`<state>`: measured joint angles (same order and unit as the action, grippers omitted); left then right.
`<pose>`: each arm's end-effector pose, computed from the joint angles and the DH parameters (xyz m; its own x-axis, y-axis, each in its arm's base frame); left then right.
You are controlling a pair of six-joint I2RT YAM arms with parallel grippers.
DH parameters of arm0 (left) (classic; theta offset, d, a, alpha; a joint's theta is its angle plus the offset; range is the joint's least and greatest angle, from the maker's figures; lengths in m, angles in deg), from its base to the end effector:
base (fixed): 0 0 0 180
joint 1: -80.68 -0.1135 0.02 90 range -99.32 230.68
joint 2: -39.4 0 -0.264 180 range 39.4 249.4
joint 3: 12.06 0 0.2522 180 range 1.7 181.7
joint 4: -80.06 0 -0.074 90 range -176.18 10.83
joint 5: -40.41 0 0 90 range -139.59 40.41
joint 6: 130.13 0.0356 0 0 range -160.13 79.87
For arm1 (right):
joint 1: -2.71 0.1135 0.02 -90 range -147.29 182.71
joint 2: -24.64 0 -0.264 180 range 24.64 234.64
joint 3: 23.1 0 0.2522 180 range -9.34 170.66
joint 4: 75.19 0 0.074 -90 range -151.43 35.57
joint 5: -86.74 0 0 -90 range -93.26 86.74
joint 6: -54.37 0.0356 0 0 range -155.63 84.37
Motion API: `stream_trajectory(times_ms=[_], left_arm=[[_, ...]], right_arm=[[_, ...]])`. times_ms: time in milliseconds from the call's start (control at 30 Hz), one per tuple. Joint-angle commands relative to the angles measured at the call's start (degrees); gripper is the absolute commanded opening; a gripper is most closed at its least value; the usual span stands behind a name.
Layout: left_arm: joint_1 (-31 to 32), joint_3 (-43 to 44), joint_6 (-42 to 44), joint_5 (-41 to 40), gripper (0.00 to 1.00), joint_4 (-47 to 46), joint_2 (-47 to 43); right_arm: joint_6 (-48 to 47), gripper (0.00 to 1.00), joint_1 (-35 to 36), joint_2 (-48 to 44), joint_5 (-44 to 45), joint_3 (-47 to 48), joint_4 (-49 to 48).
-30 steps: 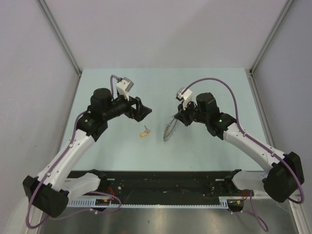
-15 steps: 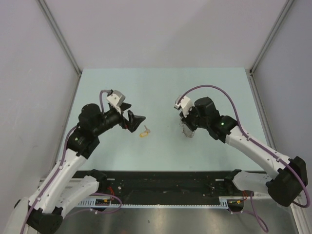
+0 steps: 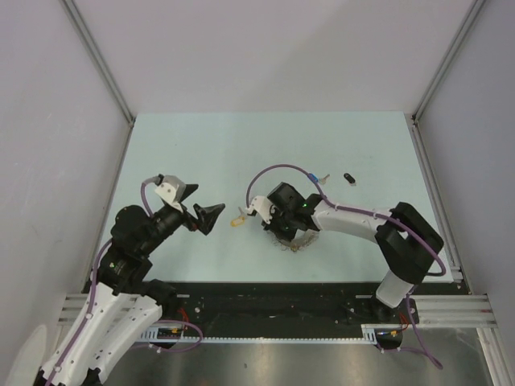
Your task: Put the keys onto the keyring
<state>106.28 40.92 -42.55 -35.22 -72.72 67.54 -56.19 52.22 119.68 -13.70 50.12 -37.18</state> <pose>0.1084 -0.0617 0.3395 -0.0645 -0.0144 -0.9978 0.6400 0.7665 -0.0525 0.2107 0.2568 0.1885 -0.2422 -0.8156 -0.5256 -0.9528 0.3021 -0.0298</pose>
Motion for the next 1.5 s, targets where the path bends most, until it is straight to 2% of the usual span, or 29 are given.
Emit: stream_trajectory(times_ms=[0, 33, 67, 167, 233, 267, 400, 533, 767, 967, 1133, 1200, 1267, 1400, 1467], left_arm=[[0.23, 0.33, 0.31, -0.31, 1.00, -0.01, 0.77], [0.23, 0.50, 0.22, -0.05, 1.00, 0.26, 1.04], [0.23, 0.50, 0.13, 0.04, 1.00, 0.43, 1.30], [0.23, 0.59, -0.04, 0.57, 1.00, 0.61, 1.74], [0.23, 0.59, -0.13, 0.57, 1.00, 0.70, 2.35], [0.23, 0.68, -0.22, 0.57, 1.00, 0.78, 2.53], [0.23, 1.12, -1.36, 1.36, 1.00, 1.75, 4.72], [0.23, 1.82, -2.77, 3.56, 1.00, 3.68, 8.24], [2.60, 2.35, -9.09, 3.30, 1.00, 7.55, 17.03], [11.65, 1.30, -18.05, -6.01, 0.99, 6.59, 22.39], [22.36, -0.64, -25.53, -17.76, 0.99, 0.44, 27.31], [24.74, -0.03, -27.02, -20.07, 0.98, -0.44, 31.44], [27.30, 1.12, -28.16, -22.28, 0.95, -1.58, 36.08], [31.07, 3.57, -29.75, -23.60, 0.77, -3.60, 43.48], [32.22, 4.72, -30.36, -24.12, 0.72, -4.05, 46.20]], right_arm=[[1.66, 0.09, 1.28, 1.81, 0.85, 3.99, -0.87], [1.92, 0.15, 1.63, 1.55, 0.94, 4.00, -0.78], [2.88, 0.27, 1.72, 0.50, 0.94, 4.00, -0.61], [4.12, 0.42, 1.90, -2.74, 0.60, 3.82, 0.01], [5.17, 0.48, 1.90, -4.86, 0.16, 2.68, -0.78], [5.70, 0.58, 1.81, -5.91, -0.11, 1.89, -1.57], [9.30, 0.69, -0.03, -12.58, -1.95, -3.46, -9.28], [12.81, 0.71, -1.26, -17.16, -3.54, -9.27, -13.08], [22.21, 0.70, -4.07, -20.24, 5.14, -15.16, -12.91], [28.11, 0.70, -8.19, -26.91, 8.76, -19.91, -16.51], [32.24, 0.70, -12.95, -33.86, 10.44, -23.76, -17.66], [32.42, 0.71, -14.53, -37.80, 10.44, -25.09, -18.36], [32.86, 0.71, -15.76, -39.93, 10.00, -27.10, -18.97], [33.83, 0.71, -19.18, -43.01, 8.95, -28.87, -19.59], [34.35, 0.71, -19.89, -43.71, 8.24, -29.23, -19.51]])
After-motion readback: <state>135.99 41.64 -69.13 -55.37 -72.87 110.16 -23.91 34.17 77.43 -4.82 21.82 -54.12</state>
